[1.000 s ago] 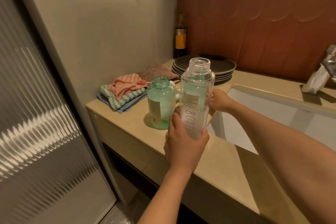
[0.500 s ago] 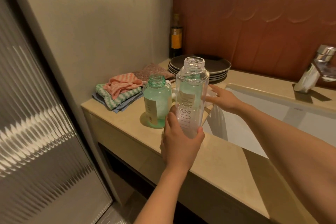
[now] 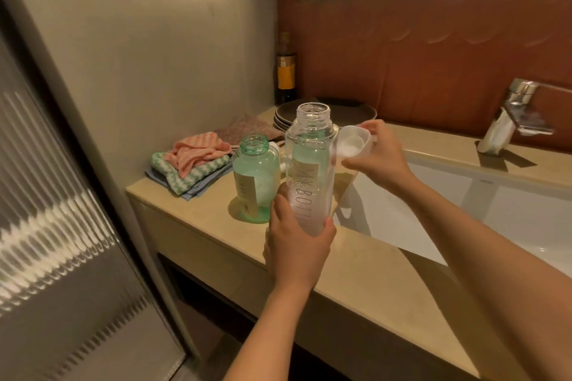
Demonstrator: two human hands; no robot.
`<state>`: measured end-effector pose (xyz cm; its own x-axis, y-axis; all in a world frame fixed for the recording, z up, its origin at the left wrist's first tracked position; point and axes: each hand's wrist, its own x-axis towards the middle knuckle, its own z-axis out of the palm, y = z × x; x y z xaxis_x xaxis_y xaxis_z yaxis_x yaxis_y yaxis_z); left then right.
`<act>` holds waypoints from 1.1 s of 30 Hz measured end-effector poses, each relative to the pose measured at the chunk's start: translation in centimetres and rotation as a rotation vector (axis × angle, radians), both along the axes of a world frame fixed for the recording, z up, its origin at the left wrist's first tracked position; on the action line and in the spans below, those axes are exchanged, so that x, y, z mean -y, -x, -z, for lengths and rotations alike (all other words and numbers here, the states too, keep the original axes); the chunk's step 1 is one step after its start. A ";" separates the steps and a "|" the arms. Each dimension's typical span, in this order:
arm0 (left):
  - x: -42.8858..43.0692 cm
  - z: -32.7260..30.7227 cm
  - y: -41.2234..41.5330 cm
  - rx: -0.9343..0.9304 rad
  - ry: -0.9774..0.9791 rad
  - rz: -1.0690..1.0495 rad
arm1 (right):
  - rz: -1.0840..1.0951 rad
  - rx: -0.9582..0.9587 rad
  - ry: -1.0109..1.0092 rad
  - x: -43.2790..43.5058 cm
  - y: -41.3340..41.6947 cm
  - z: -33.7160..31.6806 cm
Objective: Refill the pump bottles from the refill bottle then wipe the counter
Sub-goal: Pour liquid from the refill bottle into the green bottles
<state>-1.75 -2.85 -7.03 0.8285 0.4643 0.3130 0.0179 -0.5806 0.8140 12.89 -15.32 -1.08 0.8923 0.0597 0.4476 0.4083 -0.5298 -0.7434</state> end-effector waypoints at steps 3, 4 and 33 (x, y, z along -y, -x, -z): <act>0.0 -0.1 0.1 0.005 0.008 0.004 | -0.058 0.250 0.135 1.2 1.9 -3.3; 0.0 -0.1 0.2 0.002 0.009 0.005 | -0.088 0.338 0.186 1.4 2.6 -4.5; 0.2 -0.1 0.8 -0.011 0.068 0.001 | -0.462 1.005 1.131 -1.4 9.3 -11.0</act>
